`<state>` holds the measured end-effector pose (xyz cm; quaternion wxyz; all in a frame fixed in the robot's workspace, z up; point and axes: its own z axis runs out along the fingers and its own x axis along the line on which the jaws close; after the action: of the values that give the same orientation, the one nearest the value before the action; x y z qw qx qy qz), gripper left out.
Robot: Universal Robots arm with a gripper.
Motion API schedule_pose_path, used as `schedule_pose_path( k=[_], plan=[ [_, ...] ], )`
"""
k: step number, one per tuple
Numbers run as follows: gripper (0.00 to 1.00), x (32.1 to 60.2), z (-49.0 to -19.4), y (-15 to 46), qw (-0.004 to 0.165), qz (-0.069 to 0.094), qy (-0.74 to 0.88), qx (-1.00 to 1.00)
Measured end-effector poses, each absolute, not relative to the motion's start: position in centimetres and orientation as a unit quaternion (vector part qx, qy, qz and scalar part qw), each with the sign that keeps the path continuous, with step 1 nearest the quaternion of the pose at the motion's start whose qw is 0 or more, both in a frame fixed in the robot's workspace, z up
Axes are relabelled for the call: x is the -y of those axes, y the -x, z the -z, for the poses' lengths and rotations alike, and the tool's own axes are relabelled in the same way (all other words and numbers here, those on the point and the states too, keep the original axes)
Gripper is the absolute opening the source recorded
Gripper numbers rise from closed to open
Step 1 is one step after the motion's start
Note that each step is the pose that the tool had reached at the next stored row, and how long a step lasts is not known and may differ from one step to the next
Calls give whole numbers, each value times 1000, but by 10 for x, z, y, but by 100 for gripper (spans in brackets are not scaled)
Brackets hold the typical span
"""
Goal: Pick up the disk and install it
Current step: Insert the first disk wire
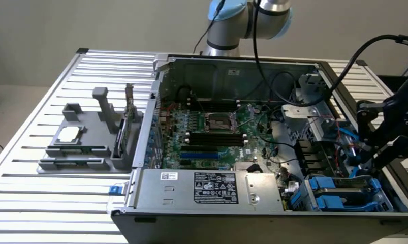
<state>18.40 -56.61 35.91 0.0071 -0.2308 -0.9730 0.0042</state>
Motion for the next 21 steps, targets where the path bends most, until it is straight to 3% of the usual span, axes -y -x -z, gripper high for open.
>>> schedule_pose_path(
  k=[21],
  plan=[
    [30,580,-354,-188,7,-4,314,949]
  ],
)
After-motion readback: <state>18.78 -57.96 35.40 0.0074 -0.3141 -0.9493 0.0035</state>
